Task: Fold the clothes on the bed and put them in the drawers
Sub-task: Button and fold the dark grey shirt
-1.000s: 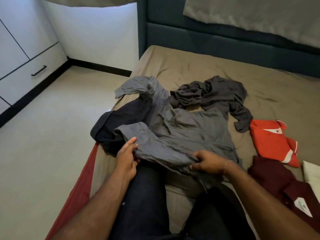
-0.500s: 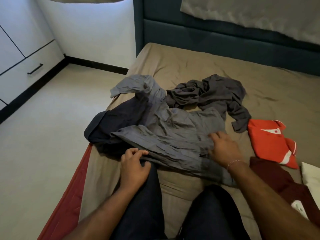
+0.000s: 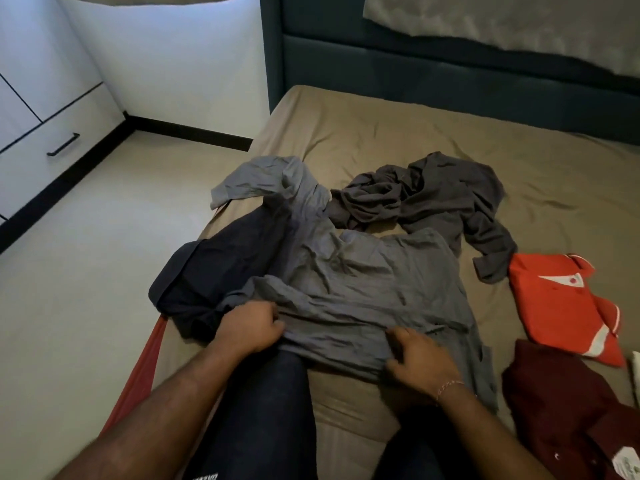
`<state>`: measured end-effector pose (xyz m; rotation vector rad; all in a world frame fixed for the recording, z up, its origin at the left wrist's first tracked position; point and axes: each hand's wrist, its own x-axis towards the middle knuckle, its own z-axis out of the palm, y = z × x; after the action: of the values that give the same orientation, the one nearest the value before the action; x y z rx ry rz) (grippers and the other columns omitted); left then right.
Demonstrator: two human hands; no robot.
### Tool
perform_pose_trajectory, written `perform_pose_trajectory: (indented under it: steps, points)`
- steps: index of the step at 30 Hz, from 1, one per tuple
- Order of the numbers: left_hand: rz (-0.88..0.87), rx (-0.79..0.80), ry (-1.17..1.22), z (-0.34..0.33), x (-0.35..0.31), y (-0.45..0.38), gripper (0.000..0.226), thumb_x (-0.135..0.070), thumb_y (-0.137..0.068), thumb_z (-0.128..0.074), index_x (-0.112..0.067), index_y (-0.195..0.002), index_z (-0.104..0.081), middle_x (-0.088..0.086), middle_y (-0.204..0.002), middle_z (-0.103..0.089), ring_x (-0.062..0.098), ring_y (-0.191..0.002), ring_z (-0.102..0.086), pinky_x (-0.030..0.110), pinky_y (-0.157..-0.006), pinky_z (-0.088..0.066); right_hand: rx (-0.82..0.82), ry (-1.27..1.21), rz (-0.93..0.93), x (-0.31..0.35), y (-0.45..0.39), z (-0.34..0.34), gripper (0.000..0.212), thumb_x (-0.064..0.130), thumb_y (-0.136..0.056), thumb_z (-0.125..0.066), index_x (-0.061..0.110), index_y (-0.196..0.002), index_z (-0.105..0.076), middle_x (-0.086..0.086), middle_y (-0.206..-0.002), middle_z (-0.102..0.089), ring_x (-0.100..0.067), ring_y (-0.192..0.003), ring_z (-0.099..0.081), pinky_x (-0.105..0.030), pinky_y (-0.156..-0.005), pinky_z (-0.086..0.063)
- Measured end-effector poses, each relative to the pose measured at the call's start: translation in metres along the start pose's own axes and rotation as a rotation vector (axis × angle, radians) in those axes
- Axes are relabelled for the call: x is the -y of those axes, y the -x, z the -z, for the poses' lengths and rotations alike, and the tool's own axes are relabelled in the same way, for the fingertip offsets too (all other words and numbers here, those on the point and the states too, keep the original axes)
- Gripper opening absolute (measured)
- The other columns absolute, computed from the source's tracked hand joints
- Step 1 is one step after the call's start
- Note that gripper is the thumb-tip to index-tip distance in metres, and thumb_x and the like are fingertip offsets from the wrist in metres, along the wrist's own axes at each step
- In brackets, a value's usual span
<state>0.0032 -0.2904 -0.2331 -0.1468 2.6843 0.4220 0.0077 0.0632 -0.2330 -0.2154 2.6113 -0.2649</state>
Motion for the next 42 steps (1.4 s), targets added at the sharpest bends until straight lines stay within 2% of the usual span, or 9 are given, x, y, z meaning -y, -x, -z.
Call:
perform_pose_trajectory:
  steps: [3, 7, 15, 19, 22, 25, 35, 39, 42]
  points:
    - [-0.067, -0.266, 0.039, 0.026, -0.028, -0.024, 0.030, -0.048, -0.084, -0.046, -0.027, -0.095, -0.065, -0.005, -0.092, -0.070, 0.024, -0.085, -0.069, 0.032, -0.064, -0.045, -0.199, -0.219, -0.022, 0.007, -0.036, 0.028, 0.048, 0.048, -0.091, -0.062, 0.026, -0.133, -0.057, 0.001, -0.135, -0.063, -0.024, -0.122, -0.061, -0.043, -0.099, -0.052]
    - [-0.330, -0.282, -0.015, 0.065, -0.075, -0.090, 0.027, -0.034, -0.096, -0.051, -0.024, -0.114, -0.068, 0.002, -0.107, -0.063, 0.025, -0.099, -0.062, 0.040, -0.078, -0.054, -0.310, -0.192, -0.042, 0.015, -0.108, 0.070, 0.048, 0.038, -0.095, -0.063, 0.019, -0.138, -0.054, -0.006, -0.137, -0.058, -0.029, -0.127, -0.055, -0.047, -0.102, -0.049]
    - [-0.559, 0.138, -0.378, 0.089, -0.134, -0.208, 0.073, -0.035, -0.089, -0.067, -0.025, -0.155, -0.037, 0.009, -0.144, -0.054, 0.030, -0.134, -0.051, 0.052, -0.118, -0.036, -0.178, -0.067, 0.187, 0.048, -0.214, 0.108, 0.064, 0.026, -0.095, -0.059, 0.018, -0.155, -0.037, -0.010, -0.153, -0.048, -0.029, -0.140, -0.046, -0.043, -0.116, -0.039]
    - [-0.596, 0.230, -0.642, 0.089, -0.133, -0.228, 0.057, -0.041, -0.087, -0.061, -0.022, -0.140, -0.052, 0.006, -0.134, -0.064, 0.027, -0.133, -0.054, 0.060, -0.126, -0.007, 0.013, 0.226, 0.203, 0.054, -0.239, 0.101, 0.066, 0.033, -0.096, -0.056, 0.019, -0.156, -0.033, -0.009, -0.153, -0.046, -0.028, -0.144, -0.039, -0.050, -0.126, -0.014]
    - [-0.511, 0.189, -0.825, 0.101, -0.129, -0.229, 0.029, -0.037, -0.090, -0.060, -0.025, -0.117, -0.062, 0.003, -0.111, -0.069, 0.028, -0.108, -0.066, 0.050, -0.103, -0.040, -0.121, 0.418, 0.123, 0.041, -0.236, 0.106, 0.029, 0.026, -0.100, -0.049, 0.024, -0.123, -0.065, -0.004, -0.121, -0.068, -0.027, -0.118, -0.058, -0.051, -0.123, -0.020]
    - [-0.338, 0.197, -0.882, 0.113, -0.119, -0.222, 0.034, -0.041, -0.094, -0.060, -0.024, -0.124, -0.064, 0.004, -0.117, -0.069, 0.027, -0.104, -0.067, 0.043, -0.081, -0.046, -0.138, 0.449, 0.032, 0.017, -0.224, 0.108, 0.025, 0.026, -0.098, -0.049, 0.029, -0.113, -0.069, 0.001, -0.112, -0.070, -0.024, -0.114, -0.060, -0.051, -0.120, -0.023]
    - [0.033, -0.116, -0.637, 0.166, -0.045, -0.174, 0.048, -0.050, -0.090, -0.056, -0.018, -0.125, -0.065, 0.009, -0.126, -0.064, 0.031, -0.110, -0.065, 0.040, -0.080, -0.050, -0.337, 0.478, -0.173, -0.046, -0.146, 0.120, 0.009, 0.021, -0.088, -0.058, 0.025, -0.091, -0.066, 0.000, -0.086, -0.068, -0.026, -0.079, -0.067, -0.041, -0.086, -0.038]
    - [0.110, -0.361, -0.281, 0.159, 0.016, -0.108, 0.061, -0.045, -0.087, -0.057, -0.015, -0.139, -0.046, 0.018, -0.137, -0.053, 0.041, -0.111, -0.064, 0.050, -0.082, -0.053, -0.701, 0.377, -0.050, -0.066, -0.096, 0.094, 0.010, 0.010, -0.071, -0.064, 0.014, -0.080, -0.061, -0.011, -0.071, -0.062, -0.035, -0.077, -0.059, -0.049, -0.088, -0.038]
    - [0.229, -0.402, -0.063, 0.134, 0.066, -0.052, 0.076, -0.038, -0.087, -0.065, -0.014, -0.151, -0.031, 0.023, -0.145, -0.045, 0.049, -0.115, -0.060, 0.054, -0.086, -0.052, -0.706, 0.392, 0.112, -0.078, -0.055, 0.058, 0.026, 0.019, -0.067, -0.066, 0.014, -0.093, -0.069, -0.009, -0.078, -0.065, -0.034, -0.083, -0.059, -0.052, -0.093, -0.041]
